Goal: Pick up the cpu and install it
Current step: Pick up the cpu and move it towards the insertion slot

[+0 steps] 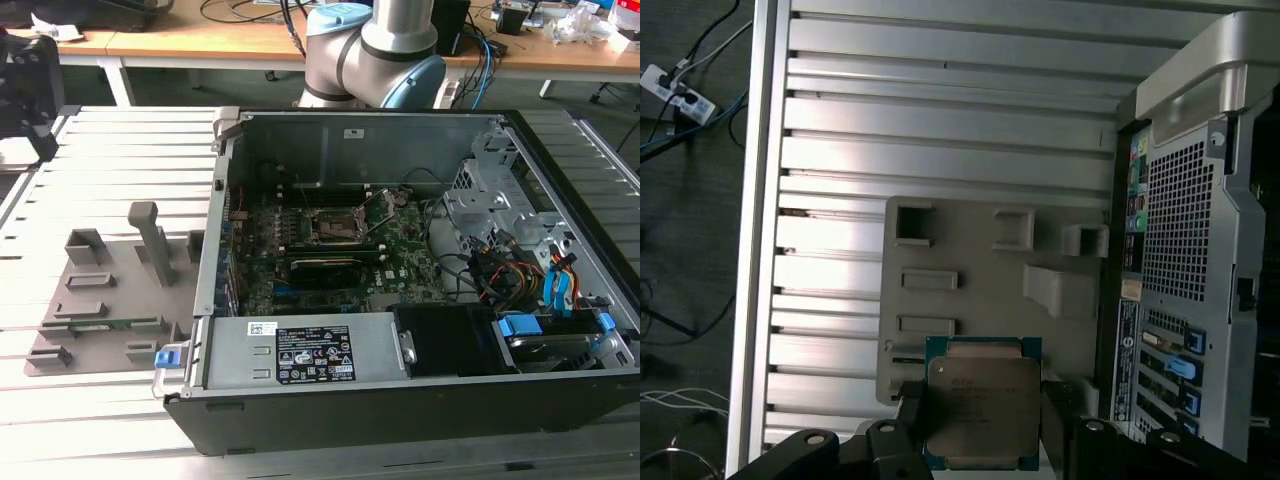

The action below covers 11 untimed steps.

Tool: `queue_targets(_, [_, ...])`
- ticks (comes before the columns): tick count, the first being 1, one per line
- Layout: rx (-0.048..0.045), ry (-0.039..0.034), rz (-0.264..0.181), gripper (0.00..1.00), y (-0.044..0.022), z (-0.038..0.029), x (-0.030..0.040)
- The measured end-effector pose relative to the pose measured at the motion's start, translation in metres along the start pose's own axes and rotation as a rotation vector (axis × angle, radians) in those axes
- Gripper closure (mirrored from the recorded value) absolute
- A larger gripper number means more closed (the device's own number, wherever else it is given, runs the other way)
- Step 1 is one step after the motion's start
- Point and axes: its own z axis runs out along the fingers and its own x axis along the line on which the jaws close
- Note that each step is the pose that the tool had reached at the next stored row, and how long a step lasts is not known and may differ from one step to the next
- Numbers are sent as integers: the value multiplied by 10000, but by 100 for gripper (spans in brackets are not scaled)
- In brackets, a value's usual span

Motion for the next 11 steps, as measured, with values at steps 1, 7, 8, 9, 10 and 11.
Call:
queue_targets(1, [-1,0,1,45,-3,1,-59])
queue_targets(7, [-1,-1,0,45,-13,5,-253])
queue_targets(8, [0,0,0,45,-15,5,-288])
queue_targets(9, [0,0,1,45,-18,5,-332])
queue_targets(10, [0,0,1,45,-21,6,-382])
queue_targets(11, [0,0,1,45,-24,6,-426])
